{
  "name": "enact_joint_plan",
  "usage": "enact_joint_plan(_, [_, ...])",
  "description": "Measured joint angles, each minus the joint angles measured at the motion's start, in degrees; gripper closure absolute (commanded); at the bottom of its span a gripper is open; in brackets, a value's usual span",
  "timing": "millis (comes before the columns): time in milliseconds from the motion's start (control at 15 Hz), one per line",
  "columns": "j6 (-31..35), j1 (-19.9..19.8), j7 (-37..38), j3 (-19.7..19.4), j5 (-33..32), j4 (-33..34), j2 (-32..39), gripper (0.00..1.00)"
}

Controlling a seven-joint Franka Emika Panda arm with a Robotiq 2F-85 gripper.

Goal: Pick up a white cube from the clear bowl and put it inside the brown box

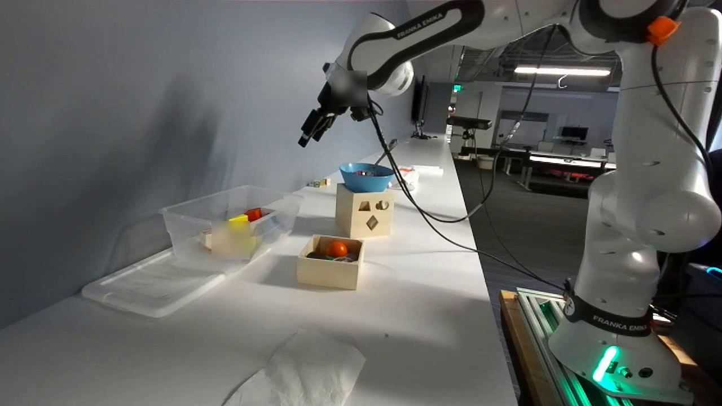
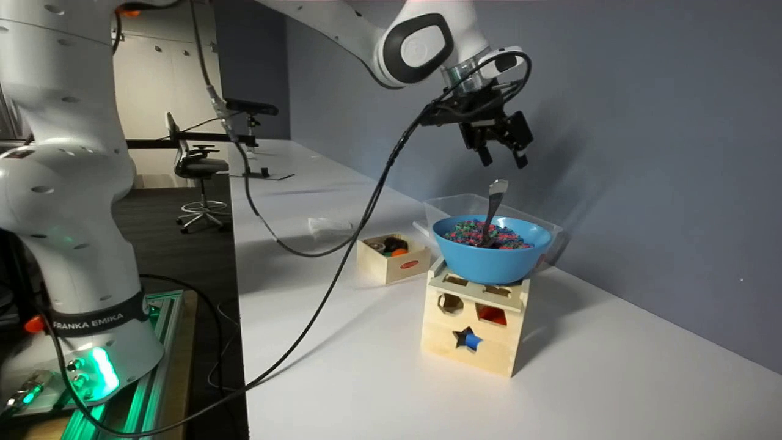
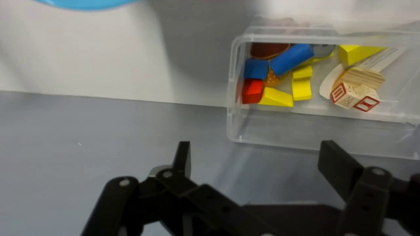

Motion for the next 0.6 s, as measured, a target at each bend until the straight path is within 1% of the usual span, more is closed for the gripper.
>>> enact_joint_plan(133, [-0.2,-0.1,-6.9,2.4,4.1,6.0,4.4,0.0])
enact_joint_plan(267, [-0.5,-0.1,-9.2,4.1,5.2,9.8,6.7,0.0])
enact_joint_plan(600, [-0.8,-0.4,-10.1,4.4,5.4,10.9,7.1,0.0])
